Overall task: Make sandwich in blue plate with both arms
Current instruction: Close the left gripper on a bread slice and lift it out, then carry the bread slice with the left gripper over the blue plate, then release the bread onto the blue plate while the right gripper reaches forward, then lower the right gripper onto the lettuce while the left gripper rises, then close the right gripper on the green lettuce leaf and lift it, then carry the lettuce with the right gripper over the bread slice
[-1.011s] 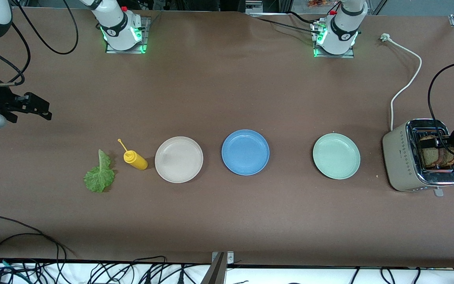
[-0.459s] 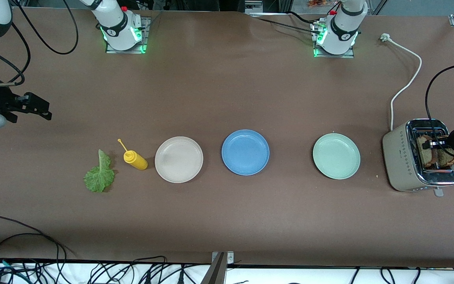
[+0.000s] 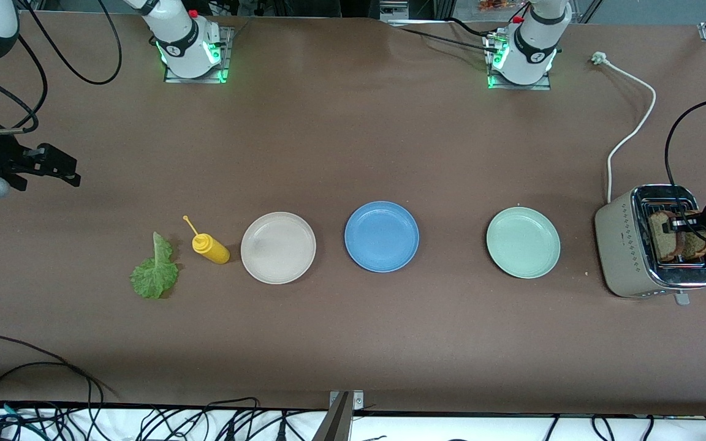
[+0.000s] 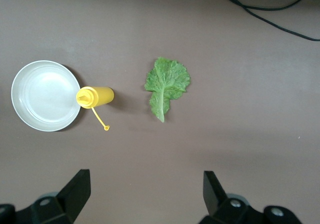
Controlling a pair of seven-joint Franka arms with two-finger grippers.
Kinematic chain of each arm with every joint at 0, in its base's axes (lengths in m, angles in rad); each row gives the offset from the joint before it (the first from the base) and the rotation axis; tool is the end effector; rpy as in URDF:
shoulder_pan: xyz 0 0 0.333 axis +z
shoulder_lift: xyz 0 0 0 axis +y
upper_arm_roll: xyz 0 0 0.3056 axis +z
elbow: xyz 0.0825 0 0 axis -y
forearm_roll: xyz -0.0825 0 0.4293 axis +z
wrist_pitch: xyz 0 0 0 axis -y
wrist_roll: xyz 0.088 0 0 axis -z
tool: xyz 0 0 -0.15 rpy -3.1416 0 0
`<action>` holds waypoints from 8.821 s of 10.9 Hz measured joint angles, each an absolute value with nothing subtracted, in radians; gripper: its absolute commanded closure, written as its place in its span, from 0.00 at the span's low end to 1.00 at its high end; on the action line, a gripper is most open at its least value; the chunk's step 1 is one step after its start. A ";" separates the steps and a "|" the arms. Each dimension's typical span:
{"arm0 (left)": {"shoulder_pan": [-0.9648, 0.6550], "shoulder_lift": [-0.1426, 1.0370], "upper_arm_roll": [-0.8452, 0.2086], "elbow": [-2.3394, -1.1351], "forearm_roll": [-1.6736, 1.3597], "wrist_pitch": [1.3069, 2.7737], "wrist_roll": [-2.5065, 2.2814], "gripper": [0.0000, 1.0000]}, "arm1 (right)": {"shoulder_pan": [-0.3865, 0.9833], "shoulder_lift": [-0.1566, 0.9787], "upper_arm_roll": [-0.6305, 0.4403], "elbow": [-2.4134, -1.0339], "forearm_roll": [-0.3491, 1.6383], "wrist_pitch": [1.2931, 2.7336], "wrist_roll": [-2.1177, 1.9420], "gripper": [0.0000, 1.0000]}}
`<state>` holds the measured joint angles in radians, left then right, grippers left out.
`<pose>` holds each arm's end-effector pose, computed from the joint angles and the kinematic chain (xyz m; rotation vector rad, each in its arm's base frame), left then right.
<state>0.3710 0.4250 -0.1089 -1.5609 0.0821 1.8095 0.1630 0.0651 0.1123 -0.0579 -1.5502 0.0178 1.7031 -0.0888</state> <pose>0.6600 0.1938 0.3181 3.1220 0.1225 -0.2764 0.6452 0.0086 0.5241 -3.1279 -0.1479 -0.0645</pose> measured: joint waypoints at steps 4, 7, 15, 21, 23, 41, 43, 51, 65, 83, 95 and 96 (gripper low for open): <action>0.348 0.354 -0.158 -1.471 0.185 1.647 0.166 1.00 | 0.065 0.112 -0.058 -1.550 0.018 1.703 -0.089 0.00; 0.253 0.326 -0.185 -1.401 0.205 1.537 0.165 1.00 | 0.065 0.112 -0.058 -1.550 0.018 1.703 -0.089 0.00; -0.122 0.379 -0.260 -1.407 0.134 1.452 0.018 1.00 | 0.064 0.113 -0.059 -1.549 0.017 1.703 -0.089 0.00; -0.256 0.557 -0.259 -1.408 -0.230 1.713 -0.159 1.00 | 0.064 0.113 -0.059 -1.548 0.017 1.703 -0.089 0.00; -0.256 0.588 -0.258 -1.407 -0.415 1.801 -0.159 1.00 | 0.064 0.114 -0.059 -1.548 0.017 1.703 -0.089 0.00; -0.149 0.875 -0.238 -1.408 -0.852 1.932 0.361 0.48 | 0.029 0.185 -0.061 -1.559 -0.002 1.641 -0.205 0.00; -0.149 0.876 -0.238 -1.411 -0.852 1.930 0.365 0.00 | 0.032 0.192 -0.056 -1.559 -0.015 1.642 -0.205 0.00; -0.110 0.852 -0.239 -1.403 -0.654 1.912 0.381 0.00 | 0.032 0.362 -0.057 -1.558 -0.019 1.777 -0.205 0.00; -0.032 0.312 -0.224 -1.380 0.081 1.575 0.070 0.00 | 0.026 0.690 -0.053 -1.561 0.008 2.215 -0.201 0.00; 0.066 0.093 -0.215 -1.557 0.020 1.635 -0.034 0.00 | 0.066 0.767 -0.056 -1.557 0.009 2.315 -0.249 1.00; 0.067 0.048 -0.231 -1.572 0.018 1.563 -0.035 0.00 | 0.099 0.479 -0.023 -1.533 0.009 1.884 -0.255 1.00; 0.068 0.048 -0.230 -1.572 0.018 1.554 -0.035 0.00 | 0.102 0.447 -0.023 -1.533 0.009 1.844 -0.255 1.00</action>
